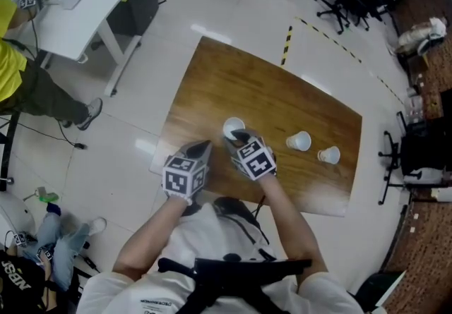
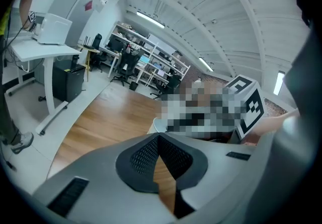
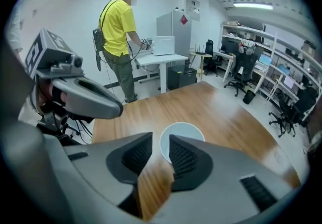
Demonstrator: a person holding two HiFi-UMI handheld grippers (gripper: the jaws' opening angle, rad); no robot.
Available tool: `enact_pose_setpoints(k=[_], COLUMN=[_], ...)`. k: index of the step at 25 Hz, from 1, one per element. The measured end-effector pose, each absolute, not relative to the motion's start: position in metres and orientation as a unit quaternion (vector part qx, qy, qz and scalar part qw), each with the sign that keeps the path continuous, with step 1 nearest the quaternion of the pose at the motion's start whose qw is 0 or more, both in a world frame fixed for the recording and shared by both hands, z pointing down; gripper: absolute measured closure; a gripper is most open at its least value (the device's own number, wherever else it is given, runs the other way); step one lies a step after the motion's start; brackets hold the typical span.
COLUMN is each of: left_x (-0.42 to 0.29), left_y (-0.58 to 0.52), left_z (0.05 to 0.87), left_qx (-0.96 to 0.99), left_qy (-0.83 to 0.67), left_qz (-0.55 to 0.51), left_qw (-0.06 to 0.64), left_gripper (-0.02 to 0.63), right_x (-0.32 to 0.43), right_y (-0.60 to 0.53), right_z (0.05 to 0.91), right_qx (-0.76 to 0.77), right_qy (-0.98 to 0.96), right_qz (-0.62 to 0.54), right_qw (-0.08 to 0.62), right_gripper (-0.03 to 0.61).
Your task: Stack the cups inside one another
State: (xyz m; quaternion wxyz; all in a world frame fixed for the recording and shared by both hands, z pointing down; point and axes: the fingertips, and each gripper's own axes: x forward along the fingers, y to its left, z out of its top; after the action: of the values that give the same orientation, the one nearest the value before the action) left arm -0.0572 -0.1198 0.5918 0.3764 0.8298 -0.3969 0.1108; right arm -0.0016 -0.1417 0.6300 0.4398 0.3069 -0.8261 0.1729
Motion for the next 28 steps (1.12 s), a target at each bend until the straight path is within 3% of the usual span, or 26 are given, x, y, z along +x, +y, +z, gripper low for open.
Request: enact_pose_setpoints(k=[11,28], left_x=[-0.055,-0.06], left_y=[-0.116,-0.116], left_z=[0.597,0.598], left_qx=[0.83,0.828], left_qy=[-0.394,-0.396], left_qz=[0.118,0.117], left_qw=[0.378,0.38], left_gripper=[0.618,0.618], right_x=[0.0,-0.001], right_y=[-0.137,-0.142], right_z=[0.652,0.655], right_qx=[0.289,0.288], right_qy=[-0.809,-0.805], right_qz=[0.153,0.137], right_qw=[0.488,0.501], right_gripper=[0.489,0.545])
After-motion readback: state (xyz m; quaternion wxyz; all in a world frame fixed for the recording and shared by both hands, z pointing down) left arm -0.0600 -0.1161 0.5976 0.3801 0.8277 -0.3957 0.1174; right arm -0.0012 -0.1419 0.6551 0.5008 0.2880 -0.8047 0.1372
